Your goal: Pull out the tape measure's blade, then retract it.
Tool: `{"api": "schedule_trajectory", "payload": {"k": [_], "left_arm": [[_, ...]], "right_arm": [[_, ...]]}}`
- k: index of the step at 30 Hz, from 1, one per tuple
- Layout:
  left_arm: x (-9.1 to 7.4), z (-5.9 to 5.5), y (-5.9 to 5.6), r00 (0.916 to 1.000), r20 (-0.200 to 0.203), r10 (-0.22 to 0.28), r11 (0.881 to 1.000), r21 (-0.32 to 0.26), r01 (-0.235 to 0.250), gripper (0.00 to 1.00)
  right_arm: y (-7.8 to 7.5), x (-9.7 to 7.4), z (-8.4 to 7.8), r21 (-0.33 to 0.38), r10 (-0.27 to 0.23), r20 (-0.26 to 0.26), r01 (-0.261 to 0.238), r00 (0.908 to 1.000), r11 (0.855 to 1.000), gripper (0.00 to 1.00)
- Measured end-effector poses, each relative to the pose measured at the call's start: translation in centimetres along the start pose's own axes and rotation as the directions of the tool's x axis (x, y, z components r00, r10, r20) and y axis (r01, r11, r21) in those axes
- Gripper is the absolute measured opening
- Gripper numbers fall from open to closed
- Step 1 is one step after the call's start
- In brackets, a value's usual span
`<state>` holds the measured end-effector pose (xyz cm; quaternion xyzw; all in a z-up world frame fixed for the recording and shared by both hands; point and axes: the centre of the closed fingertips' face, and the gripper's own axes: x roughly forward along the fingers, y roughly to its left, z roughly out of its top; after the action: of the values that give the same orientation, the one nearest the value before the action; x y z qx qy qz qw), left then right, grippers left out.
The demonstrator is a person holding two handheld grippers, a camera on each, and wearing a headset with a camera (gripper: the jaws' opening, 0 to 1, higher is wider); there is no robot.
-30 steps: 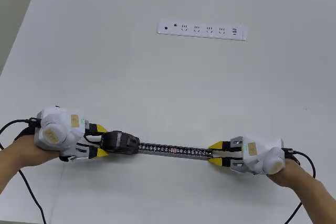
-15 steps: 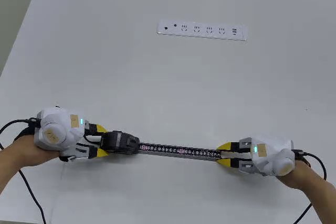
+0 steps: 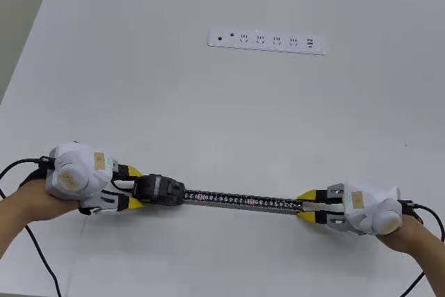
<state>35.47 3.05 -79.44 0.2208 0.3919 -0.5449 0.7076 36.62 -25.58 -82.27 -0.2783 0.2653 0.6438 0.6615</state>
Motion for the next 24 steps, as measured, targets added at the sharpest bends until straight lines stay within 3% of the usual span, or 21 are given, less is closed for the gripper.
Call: {"api": "schedule_trajectory", "payload": {"k": [13,24], "left_arm": [[0.12,0.28,-0.01,0.9998,-0.018,-0.004,1.000,0.016,0.004,0.27],[0.06,0.25,-0.03,0.9997,-0.014,0.019,1.000,0.014,-0.019,0.28]], "right_arm": [[0.23,0.10,0.08,-0.013,0.013,-0.047,-0.014,0.9988,1.000,0.13],[0.30,-0.12,-0.33,-0.012,-0.020,-0.075,0.019,0.9970,1.000,0.15]]}}
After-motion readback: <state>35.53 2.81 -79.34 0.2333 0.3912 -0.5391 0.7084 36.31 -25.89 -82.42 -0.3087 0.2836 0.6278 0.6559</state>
